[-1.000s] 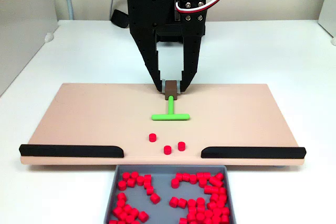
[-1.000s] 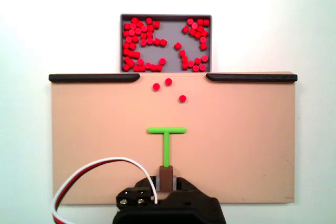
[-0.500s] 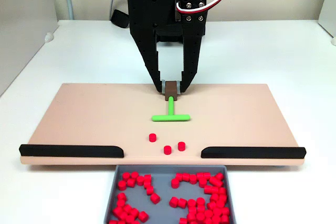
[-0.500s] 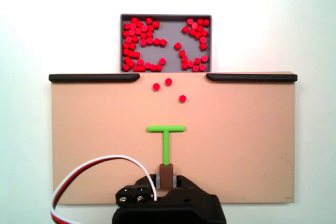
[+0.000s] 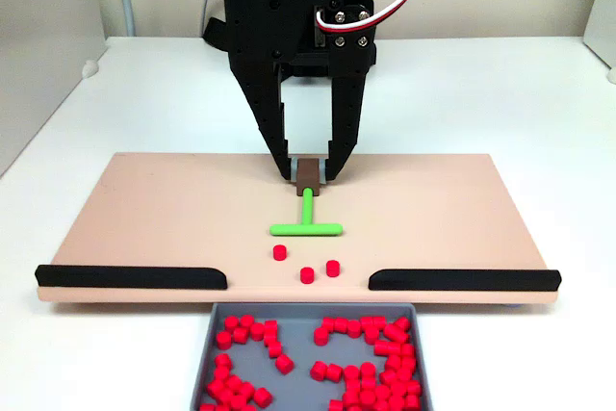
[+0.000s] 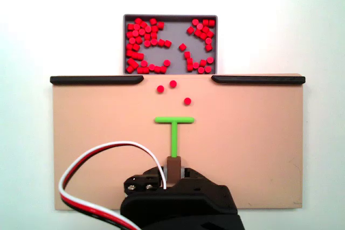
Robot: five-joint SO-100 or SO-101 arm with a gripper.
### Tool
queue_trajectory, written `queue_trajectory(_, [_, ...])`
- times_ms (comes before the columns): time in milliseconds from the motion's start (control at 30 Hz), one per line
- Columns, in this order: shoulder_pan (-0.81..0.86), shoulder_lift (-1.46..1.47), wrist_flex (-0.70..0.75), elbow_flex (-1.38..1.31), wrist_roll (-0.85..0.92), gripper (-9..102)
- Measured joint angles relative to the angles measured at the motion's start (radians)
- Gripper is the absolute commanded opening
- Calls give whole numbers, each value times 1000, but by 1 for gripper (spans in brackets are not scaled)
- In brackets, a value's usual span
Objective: Push granules from bottom to the grey container
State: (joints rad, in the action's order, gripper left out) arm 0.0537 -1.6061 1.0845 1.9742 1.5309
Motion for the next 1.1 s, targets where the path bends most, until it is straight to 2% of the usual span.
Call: queue_trajectory(1100, [2,156,2,-184,9,1])
